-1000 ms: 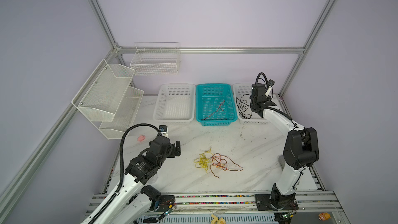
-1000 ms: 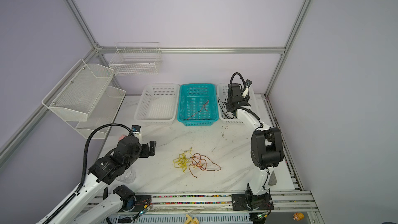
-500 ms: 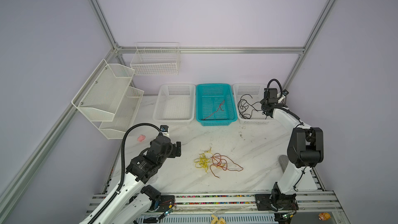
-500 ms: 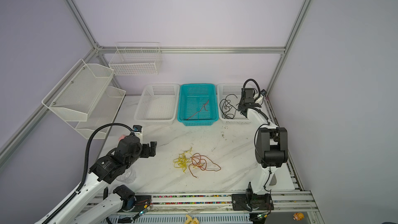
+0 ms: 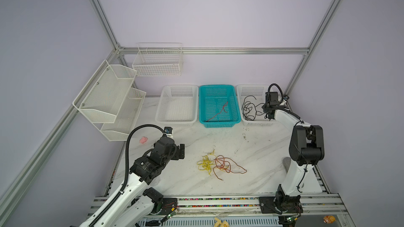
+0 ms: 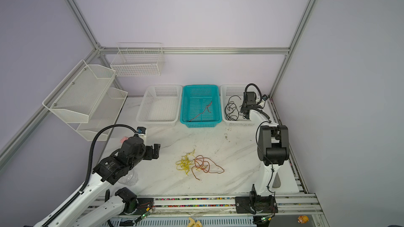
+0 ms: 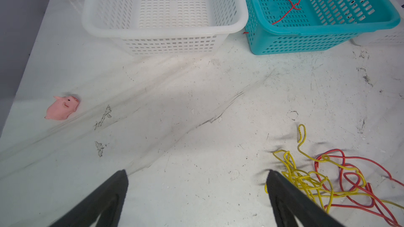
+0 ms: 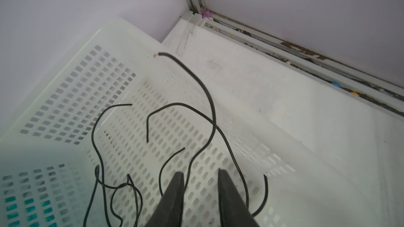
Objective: Untangle the cables
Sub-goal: 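Lower the black wire into the far white basket and open the right gripper, then grasp the yellow wire with the left gripper while the right gripper grasps it too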
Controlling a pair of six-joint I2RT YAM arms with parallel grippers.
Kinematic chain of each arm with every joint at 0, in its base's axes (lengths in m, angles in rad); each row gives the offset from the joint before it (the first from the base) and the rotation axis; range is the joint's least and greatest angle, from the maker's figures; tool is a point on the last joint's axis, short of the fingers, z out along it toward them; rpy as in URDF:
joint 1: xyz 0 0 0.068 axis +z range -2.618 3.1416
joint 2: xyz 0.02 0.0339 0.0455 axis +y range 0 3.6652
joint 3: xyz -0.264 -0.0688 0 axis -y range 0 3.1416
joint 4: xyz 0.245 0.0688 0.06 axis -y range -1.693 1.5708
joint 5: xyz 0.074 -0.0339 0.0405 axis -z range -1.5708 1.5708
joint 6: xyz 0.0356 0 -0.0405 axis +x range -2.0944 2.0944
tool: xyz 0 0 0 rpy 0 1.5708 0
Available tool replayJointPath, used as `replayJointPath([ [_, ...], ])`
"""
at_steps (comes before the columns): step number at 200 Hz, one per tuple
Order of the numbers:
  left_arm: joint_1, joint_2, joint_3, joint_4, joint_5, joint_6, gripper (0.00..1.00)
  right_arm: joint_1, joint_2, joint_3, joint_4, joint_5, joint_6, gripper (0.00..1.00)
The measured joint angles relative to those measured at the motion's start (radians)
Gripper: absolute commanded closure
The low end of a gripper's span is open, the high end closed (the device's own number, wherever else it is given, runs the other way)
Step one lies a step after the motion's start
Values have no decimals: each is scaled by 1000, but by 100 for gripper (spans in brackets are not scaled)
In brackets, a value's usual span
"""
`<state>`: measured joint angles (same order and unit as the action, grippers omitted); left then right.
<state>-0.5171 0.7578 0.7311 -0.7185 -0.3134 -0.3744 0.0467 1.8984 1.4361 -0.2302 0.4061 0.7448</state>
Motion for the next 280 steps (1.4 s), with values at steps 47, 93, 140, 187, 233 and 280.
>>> replayJointPath([
  [47,0,8,0,0,11,0,0,9,-83,-5,13,-33,-17,52],
  [93,0,27,0,2,46,1,0,105,-265,-89,90,-114,-93,46],
  [140,0,44,0,-7,173,-46,1,286,-510,-336,182,-328,-196,45],
  [187,-38,140,0,-2,378,-175,5,441,-652,-572,229,-614,-297,45],
  [233,-153,207,-26,87,466,-286,19,615,-691,-740,291,-766,-346,45],
  [280,-210,347,-72,190,512,-343,38,760,-618,-758,376,-775,-375,46],
])
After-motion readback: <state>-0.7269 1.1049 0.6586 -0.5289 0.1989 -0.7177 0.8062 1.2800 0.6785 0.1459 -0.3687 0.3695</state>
